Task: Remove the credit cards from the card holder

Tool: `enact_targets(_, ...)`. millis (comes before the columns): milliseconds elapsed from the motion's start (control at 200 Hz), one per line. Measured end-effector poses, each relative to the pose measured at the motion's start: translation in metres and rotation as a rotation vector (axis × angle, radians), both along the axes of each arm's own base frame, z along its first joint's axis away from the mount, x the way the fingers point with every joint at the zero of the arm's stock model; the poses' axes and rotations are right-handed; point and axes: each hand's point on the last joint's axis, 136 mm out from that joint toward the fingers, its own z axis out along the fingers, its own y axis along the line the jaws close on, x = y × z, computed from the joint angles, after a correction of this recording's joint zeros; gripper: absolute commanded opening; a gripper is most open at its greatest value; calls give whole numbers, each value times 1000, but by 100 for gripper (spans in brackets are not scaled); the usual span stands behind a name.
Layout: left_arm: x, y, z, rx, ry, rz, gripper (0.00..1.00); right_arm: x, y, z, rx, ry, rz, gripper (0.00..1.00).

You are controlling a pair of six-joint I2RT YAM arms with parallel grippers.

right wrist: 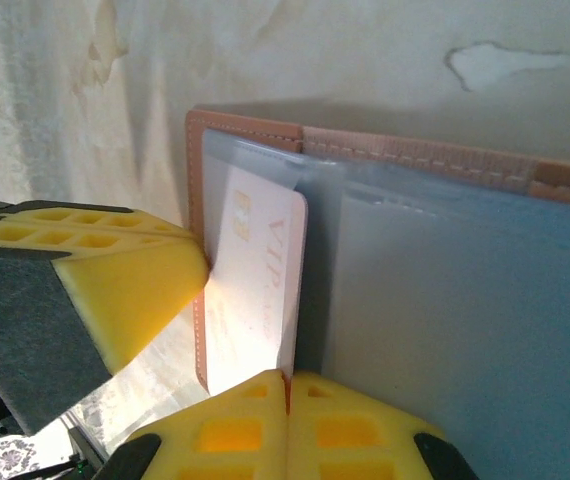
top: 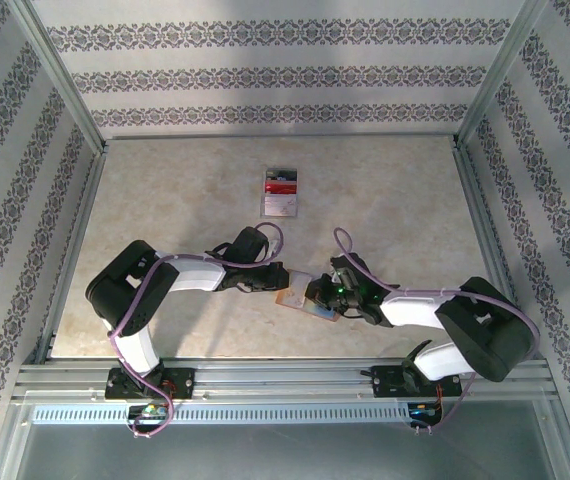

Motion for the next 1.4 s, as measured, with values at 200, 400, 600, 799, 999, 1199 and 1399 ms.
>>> enact_targets(200,1,1,-3,9,1,5,8,-2,-4,-1,1,-1,-7,7)
enact_targets(400,1,1,-2,6,4,9,8,-3,-5,-1,2,-5,-7,7)
enact_targets(600,0,3,2,0,0,21,8,-2,-5,-2,3,-5,-6,7)
enact_targets(799,-1,5,23,-6,-25,26,8,-2,-4,-4,5,-6,-6,7)
enact_targets(999,3,0,32,-24,-38,20,5,-2,-3,-4,10,-8,-3,7)
enact_targets(1199,6,-5,21,-15,-11,10,4,-1,-2,-5,12,-9,-1,7)
enact_targets(1399,6,-8,11,1,9,5,2,-1,-2,-5,13,-9,-1,7)
